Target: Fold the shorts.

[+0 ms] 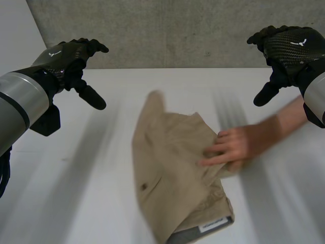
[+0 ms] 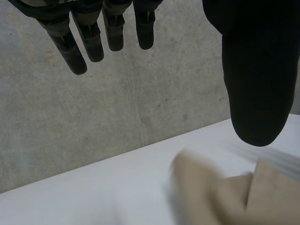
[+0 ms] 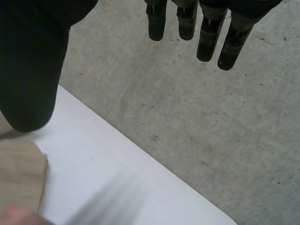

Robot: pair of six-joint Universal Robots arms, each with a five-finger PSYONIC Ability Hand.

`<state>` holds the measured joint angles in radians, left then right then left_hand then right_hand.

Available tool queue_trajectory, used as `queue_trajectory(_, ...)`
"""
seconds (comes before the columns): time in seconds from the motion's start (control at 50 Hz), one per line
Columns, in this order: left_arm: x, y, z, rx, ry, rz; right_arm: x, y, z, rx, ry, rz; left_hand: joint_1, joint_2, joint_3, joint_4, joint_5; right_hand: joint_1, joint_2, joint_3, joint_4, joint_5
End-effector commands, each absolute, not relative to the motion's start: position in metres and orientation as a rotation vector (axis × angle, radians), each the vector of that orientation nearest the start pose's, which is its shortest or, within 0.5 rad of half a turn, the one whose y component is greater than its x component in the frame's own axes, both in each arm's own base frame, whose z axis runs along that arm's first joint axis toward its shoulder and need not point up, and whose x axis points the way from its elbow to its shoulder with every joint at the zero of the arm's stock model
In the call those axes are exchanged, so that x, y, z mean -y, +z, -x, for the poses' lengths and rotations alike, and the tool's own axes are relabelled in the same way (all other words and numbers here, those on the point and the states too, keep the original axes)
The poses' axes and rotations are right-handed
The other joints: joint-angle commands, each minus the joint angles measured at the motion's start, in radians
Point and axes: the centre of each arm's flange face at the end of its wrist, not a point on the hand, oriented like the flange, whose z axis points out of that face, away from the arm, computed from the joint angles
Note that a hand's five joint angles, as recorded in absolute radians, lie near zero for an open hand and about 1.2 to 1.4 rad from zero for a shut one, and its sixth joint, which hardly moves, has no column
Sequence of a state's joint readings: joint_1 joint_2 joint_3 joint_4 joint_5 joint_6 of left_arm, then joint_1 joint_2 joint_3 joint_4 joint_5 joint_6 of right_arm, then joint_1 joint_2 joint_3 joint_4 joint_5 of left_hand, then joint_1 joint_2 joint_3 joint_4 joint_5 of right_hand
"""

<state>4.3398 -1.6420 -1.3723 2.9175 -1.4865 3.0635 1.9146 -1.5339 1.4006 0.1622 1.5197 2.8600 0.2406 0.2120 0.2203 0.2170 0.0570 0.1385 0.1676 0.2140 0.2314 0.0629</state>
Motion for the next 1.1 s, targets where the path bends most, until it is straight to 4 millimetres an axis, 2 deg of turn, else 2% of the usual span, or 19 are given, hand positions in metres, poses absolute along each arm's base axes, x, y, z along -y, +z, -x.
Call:
queue_trajectory(0.02, 0.243, 0.327, 0.244, -2.580, -2.325, -0.486, 0.246, 0.334, -0.233, -2.075, -2.125, 0.733, -0.059, -0.031, -0.039, -0.036, -0.050, 0.036, 0.007, -0.039, -0.057, -0.063)
queue_trajectory(0.18, 0.244, 0.319, 0.248, -2.601, -2.290, -0.512, 0.245, 0.333, -0.233, -2.078, -2.119, 0.741, -0.048, -0.019, -0.027, -0.024, -0.039, 0.036, 0.007, -0.039, -0.057, -0.063)
queue_trajectory(0.26, 0.245, 0.307, 0.253, -2.620, -2.232, -0.572, 0.246, 0.331, -0.233, -2.084, -2.117, 0.757, -0.027, 0.001, -0.007, -0.004, -0.018, 0.036, 0.007, -0.039, -0.057, -0.063)
queue_trajectory(0.34, 0.240, 0.294, 0.266, -2.616, -2.167, -0.724, 0.244, 0.325, -0.233, -2.113, -2.113, 0.834, -0.015, 0.013, 0.005, 0.008, -0.006, 0.036, 0.007, -0.039, -0.057, -0.063)
queue_trajectory(0.44, 0.216, 0.265, 0.292, -2.597, -2.064, -1.014, 0.243, 0.315, -0.234, -2.148, -2.104, 0.944, 0.008, 0.037, 0.028, 0.032, 0.017, 0.036, 0.007, -0.039, -0.057, -0.063)
queue_trajectory(0.54, 0.215, 0.240, 0.304, -2.555, -2.008, -1.127, 0.231, 0.296, -0.240, -2.172, -2.018, 1.034, 0.005, 0.034, 0.026, 0.029, 0.014, 0.036, 0.007, -0.039, -0.057, -0.063)
queue_trajectory(0.62, 0.220, 0.237, 0.306, -2.511, -2.040, -1.117, 0.214, 0.279, -0.253, -2.183, -1.885, 1.056, 0.005, 0.034, 0.026, 0.029, 0.014, 0.036, 0.007, -0.039, -0.057, -0.063)
queue_trajectory(0.68, 0.227, 0.241, 0.304, -2.484, -2.073, -1.075, 0.196, 0.264, -0.265, -2.204, -1.725, 0.996, 0.005, 0.034, 0.026, 0.029, 0.014, 0.036, 0.007, -0.039, -0.057, -0.063)
queue_trajectory(0.82, 0.247, 0.246, 0.289, -2.460, -2.082, -0.965, 0.177, 0.237, -0.279, -2.260, -1.445, 0.715, 0.002, 0.031, 0.023, 0.026, 0.011, 0.036, 0.007, -0.039, -0.057, -0.063)
queue_trajectory(0.94, 0.262, 0.248, 0.278, -2.456, -2.084, -0.888, 0.158, 0.211, -0.301, -2.285, -1.257, 0.619, -0.009, 0.019, 0.011, 0.014, 0.000, 0.036, 0.007, -0.039, -0.057, -0.063)
queue_trajectory(1.02, 0.263, 0.248, 0.277, -2.457, -2.083, -0.880, 0.159, 0.194, -0.306, -2.352, -1.240, 0.603, -0.012, 0.016, 0.008, 0.011, -0.003, 0.036, 0.007, -0.039, -0.057, -0.063)
queue_trajectory(1.08, 0.264, 0.248, 0.277, -2.451, -2.091, -0.876, 0.162, 0.186, -0.308, -2.387, -1.259, 0.602, -0.021, 0.007, -0.001, 0.002, -0.012, 0.117, 0.087, 0.041, 0.024, 0.018)
queue_trajectory(1.1, 0.265, 0.248, 0.277, -2.449, -2.093, -0.876, 0.164, 0.181, -0.311, -2.402, -1.279, 0.604, -0.021, 0.007, -0.001, 0.002, -0.012, 0.210, 0.181, 0.134, 0.117, 0.111)
